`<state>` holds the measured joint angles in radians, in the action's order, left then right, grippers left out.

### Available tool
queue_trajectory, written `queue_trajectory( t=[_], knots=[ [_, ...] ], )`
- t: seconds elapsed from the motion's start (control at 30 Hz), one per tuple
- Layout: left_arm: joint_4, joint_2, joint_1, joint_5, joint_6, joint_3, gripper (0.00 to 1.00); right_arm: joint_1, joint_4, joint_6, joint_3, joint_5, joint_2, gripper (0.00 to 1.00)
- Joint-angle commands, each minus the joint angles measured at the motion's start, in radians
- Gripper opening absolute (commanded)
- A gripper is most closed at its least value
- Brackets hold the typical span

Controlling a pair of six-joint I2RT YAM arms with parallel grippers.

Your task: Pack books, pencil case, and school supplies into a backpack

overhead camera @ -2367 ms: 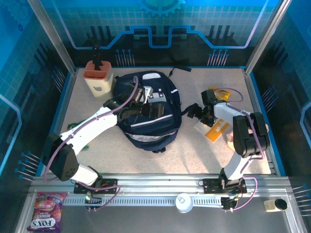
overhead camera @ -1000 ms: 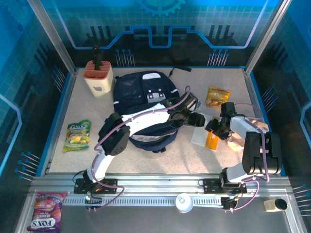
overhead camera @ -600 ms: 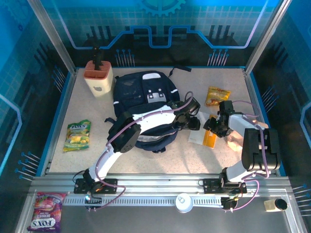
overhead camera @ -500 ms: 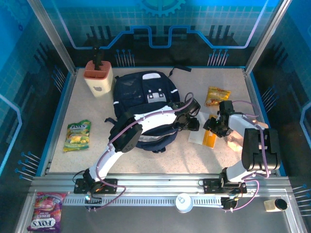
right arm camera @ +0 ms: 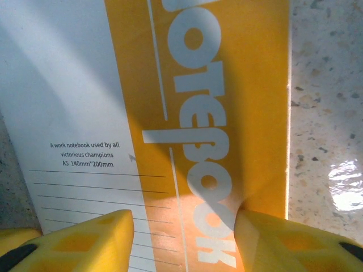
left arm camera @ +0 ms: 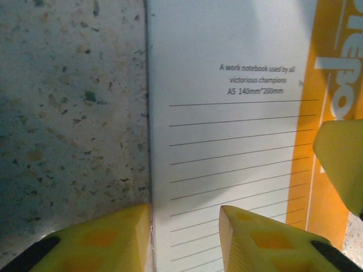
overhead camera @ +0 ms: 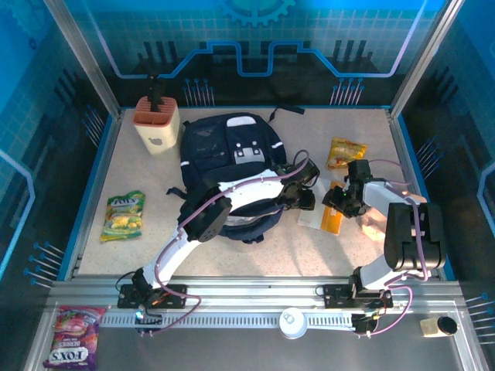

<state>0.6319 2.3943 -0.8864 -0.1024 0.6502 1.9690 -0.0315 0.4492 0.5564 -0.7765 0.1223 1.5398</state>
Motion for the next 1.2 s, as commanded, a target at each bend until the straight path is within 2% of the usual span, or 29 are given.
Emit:
queue_trajectory(
  t=[0.0, 0.13, 0.3, 0.57, 0.73, 1.03, 1.17],
  knots=[
    [0.048, 0.033, 0.010, -0.025, 0.029, 0.036, 0.39, 0.022, 0.020, 0.006, 0.020, 0.048, 0.049, 0.52],
    [0.038, 0.042, 0.013, -0.068, 0.039, 0.039, 0.39, 0.021, 0.012, 0.012, 0.025, 0.057, 0.052, 0.52],
    [-0.011, 0.031, 0.021, -0.203, 0.070, 0.042, 0.35, 0.022, -0.004, 0.026, 0.033, 0.084, 0.057, 0.51],
    [-0.116, -0.105, 0.043, -0.342, 0.150, -0.029, 0.27, 0.021, -0.004, 0.036, 0.028, 0.090, 0.062, 0.49],
    [-0.157, -0.154, 0.051, -0.352, 0.172, -0.094, 0.26, 0.022, -0.006, 0.037, 0.026, 0.100, 0.062, 0.47],
    [-0.136, -0.090, 0.060, -0.334, 0.184, -0.091, 0.31, 0.028, -0.004, 0.040, 0.022, 0.118, 0.057, 0.45],
    [-0.123, -0.081, 0.064, -0.310, 0.181, -0.092, 0.29, 0.033, -0.003, 0.040, 0.016, 0.130, 0.055, 0.43]
  ],
)
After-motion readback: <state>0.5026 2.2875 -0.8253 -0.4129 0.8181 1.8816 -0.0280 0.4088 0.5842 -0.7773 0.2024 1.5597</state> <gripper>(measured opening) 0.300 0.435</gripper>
